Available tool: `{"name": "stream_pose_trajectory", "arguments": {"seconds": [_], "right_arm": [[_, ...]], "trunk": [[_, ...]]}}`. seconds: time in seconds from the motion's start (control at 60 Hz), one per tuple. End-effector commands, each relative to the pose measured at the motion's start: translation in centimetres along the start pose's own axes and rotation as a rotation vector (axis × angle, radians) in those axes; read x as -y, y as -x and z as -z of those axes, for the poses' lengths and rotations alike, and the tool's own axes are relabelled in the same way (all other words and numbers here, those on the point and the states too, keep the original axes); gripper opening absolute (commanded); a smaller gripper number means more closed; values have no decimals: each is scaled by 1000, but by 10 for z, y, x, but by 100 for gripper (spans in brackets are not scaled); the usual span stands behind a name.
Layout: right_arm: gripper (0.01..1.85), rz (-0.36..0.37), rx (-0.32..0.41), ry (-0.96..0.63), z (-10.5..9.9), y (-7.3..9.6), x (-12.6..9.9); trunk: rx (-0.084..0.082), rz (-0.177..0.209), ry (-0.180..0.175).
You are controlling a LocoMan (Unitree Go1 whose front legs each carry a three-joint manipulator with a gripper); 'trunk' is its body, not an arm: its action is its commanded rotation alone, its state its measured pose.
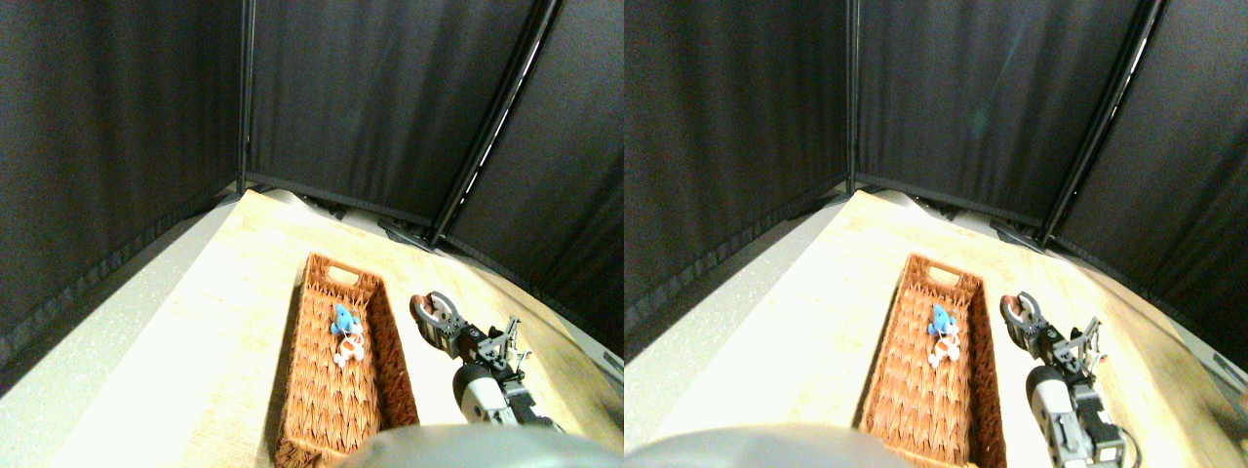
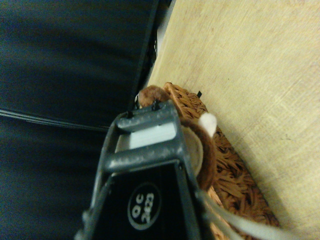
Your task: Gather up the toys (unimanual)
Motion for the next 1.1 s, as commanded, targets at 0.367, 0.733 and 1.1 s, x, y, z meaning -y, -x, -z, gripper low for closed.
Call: {"name": "stream_pose_trajectory", "arguments": {"seconds": [0.367, 0.733, 1.1], "right_arm": [[8, -47, -101, -22, 39, -18, -20], [6, -40, -125, -53, 51, -24, -19], [129, -8, -163, -72, 35, -22, -10]], "trunk": [[25, -86, 66], [13, -92, 62], [-1, -65, 28]]}}
